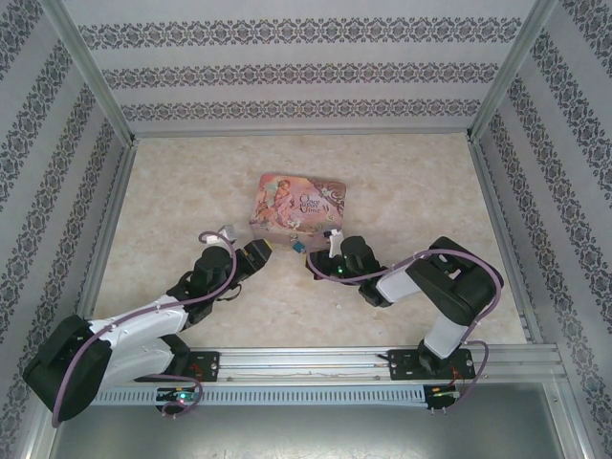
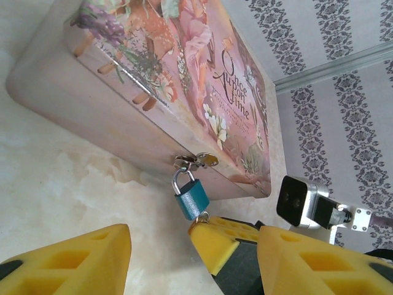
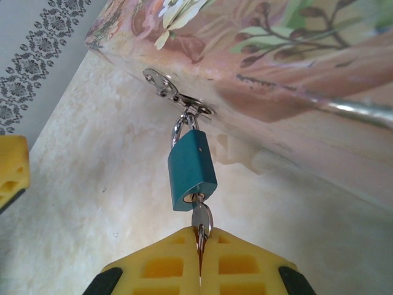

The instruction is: Unlock the padlock with the key

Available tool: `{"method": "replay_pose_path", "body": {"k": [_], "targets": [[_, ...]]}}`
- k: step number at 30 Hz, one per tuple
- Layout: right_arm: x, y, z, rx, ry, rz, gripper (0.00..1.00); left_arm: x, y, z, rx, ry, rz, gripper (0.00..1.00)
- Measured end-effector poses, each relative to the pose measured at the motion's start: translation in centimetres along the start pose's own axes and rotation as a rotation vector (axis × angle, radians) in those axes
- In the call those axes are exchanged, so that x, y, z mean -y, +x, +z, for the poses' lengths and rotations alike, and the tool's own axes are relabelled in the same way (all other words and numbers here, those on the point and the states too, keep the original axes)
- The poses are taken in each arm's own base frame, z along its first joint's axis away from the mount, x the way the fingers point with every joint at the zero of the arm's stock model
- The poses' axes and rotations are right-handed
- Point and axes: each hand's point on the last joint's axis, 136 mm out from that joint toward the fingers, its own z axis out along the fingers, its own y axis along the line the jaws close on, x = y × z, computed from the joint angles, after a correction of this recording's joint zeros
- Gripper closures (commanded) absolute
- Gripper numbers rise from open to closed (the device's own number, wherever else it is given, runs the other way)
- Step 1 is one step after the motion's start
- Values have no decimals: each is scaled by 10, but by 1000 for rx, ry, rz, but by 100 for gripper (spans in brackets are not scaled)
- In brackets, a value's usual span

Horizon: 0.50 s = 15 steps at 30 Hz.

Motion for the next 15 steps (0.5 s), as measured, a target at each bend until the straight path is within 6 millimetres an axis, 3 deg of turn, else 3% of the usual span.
{"method": "replay_pose_path", "body": {"k": [15], "targets": [[-7, 0, 2, -33, -17, 89, 100, 1, 0, 11, 6, 22, -94, 45]]}}
